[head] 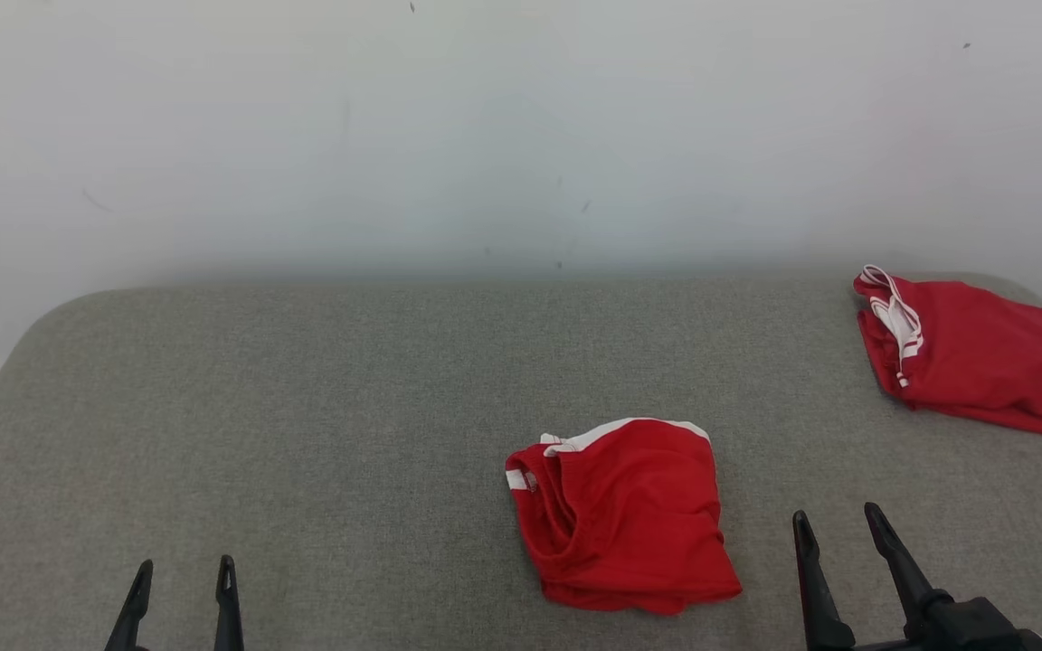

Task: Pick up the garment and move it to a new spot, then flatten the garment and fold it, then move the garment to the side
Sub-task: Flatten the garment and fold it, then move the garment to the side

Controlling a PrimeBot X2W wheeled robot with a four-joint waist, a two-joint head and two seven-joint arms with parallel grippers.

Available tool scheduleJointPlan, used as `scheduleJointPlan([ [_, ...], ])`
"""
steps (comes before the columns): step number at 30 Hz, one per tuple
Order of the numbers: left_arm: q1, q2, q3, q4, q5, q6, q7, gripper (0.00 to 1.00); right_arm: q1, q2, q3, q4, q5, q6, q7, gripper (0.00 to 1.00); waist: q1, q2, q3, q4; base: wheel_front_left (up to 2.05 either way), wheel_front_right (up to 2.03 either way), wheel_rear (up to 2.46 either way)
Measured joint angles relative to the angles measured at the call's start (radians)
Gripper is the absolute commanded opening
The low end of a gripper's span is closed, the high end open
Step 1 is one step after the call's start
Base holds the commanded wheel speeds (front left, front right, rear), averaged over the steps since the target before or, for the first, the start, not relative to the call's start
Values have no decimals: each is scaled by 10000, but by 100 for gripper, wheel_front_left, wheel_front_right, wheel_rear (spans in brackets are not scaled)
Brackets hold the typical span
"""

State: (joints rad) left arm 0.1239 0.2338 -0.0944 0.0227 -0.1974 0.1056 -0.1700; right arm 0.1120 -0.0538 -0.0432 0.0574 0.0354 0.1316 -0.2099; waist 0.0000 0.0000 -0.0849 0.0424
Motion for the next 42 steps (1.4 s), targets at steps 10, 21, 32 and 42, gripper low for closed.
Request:
scheduleJointPlan([
  [10,0,6,-17,4,-180,17,-44,100,0,13,-42,23,458,0,84,100,0,0,19,2,0,0,0],
  [21,0,54,-56,-27,-245,92,-44,100,2,17,-35,21,612,0,84,100,1,1,59,4,0,0,0],
  [32,-191,69,-249,-69,-255,163,-44,100,-1093,-90,414,974,581,0,485,100,2,1,294,126,0,0,0],
  [42,-933,-180,-803,295,-157,-23,-148,100,-3842,-652,491,4821,581,0,1204,100,2,1,814,777,0,0,0],
])
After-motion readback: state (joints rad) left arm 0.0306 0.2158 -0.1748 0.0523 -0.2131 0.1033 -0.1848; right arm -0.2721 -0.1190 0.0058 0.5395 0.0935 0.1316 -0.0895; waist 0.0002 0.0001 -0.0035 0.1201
